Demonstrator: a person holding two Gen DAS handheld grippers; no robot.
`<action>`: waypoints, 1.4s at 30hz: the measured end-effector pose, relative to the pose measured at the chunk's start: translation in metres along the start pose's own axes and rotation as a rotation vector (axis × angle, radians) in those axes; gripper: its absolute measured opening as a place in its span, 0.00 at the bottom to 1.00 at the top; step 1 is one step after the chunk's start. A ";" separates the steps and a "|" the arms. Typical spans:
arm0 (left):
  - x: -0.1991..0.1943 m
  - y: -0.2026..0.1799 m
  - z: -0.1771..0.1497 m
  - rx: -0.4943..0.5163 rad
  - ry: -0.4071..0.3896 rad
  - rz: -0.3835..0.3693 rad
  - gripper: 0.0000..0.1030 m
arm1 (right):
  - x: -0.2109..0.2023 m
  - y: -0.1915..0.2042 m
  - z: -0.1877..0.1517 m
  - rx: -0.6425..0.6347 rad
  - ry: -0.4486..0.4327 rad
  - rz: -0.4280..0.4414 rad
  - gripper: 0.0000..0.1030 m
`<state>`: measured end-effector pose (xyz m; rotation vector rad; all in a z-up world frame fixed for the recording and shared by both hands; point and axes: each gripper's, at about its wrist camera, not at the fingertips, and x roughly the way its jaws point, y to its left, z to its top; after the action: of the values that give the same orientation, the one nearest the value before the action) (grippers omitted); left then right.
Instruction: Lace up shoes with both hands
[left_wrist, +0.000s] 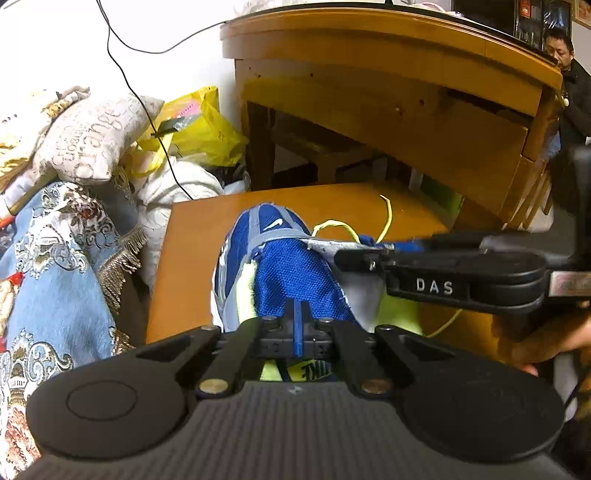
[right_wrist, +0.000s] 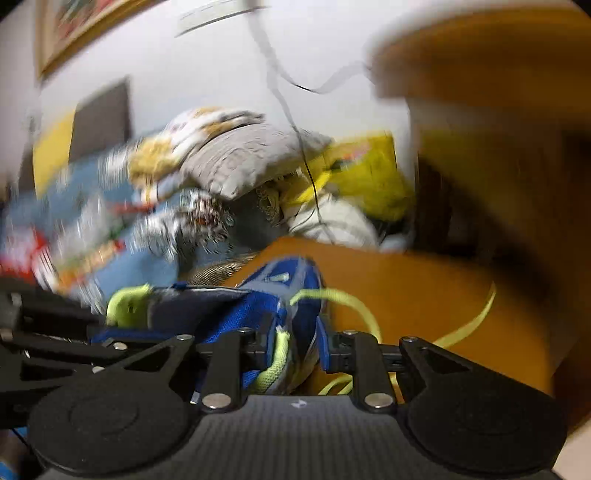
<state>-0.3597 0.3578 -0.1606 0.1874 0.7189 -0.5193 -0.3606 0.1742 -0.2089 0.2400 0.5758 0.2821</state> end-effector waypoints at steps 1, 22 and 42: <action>-0.001 -0.001 0.003 -0.011 0.007 -0.017 0.03 | 0.001 -0.007 -0.003 0.045 0.010 0.022 0.22; 0.073 -0.056 0.060 0.331 0.189 0.111 0.05 | 0.001 -0.032 -0.031 0.161 -0.058 0.090 0.14; 0.086 -0.055 0.066 0.480 0.275 0.010 0.11 | 0.003 -0.034 -0.033 0.089 -0.060 0.076 0.15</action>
<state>-0.2951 0.2554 -0.1691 0.7210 0.8509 -0.6588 -0.3705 0.1482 -0.2477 0.3558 0.5214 0.3217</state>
